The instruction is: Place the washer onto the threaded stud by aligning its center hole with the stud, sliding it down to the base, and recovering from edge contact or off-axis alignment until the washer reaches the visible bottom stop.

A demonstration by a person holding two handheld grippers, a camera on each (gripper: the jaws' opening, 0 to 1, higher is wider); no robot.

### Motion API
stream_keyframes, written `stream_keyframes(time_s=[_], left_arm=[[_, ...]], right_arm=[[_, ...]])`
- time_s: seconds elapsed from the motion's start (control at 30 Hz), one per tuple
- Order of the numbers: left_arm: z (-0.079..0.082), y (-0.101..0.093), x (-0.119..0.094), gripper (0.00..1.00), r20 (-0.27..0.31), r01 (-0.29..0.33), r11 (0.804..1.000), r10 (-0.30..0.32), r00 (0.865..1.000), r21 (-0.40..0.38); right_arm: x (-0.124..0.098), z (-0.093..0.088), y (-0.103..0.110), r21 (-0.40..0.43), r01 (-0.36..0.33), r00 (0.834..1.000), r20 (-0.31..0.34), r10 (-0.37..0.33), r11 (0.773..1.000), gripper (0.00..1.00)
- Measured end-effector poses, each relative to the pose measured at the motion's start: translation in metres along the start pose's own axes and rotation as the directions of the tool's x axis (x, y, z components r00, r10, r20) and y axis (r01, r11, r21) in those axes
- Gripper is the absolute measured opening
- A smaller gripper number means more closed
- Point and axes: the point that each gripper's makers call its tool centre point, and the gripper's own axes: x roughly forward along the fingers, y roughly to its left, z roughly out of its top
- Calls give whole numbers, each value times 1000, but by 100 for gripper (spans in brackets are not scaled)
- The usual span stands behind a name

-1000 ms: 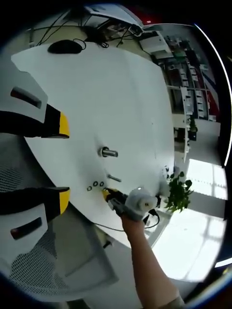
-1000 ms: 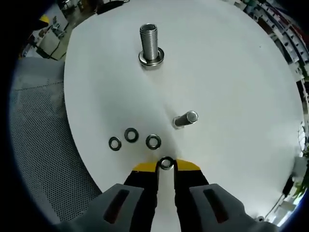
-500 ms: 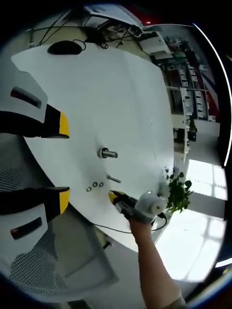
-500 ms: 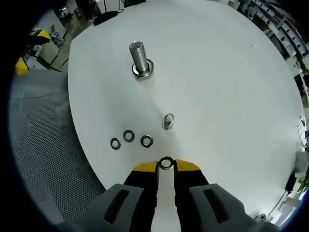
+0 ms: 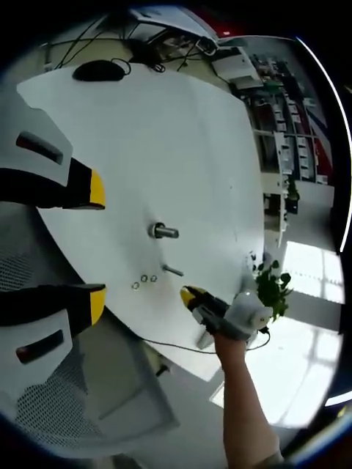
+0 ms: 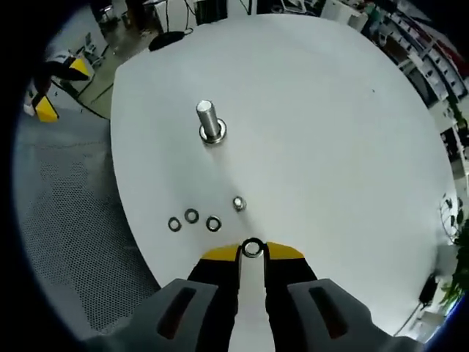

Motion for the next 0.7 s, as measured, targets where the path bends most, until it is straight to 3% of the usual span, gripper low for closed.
stream_keyframes(time_s=[0.37,0.7], left_arm=[[-1,-1,1,38,-7,-2,1000,2,1000,14],[0,-1,0,38,1,2,1000,-2,1000,9]], right_arm=[[-4,22,7,-90,-28,999,36,31,996,14],[8,30,17,-112,-54,998,5,55,992,14]])
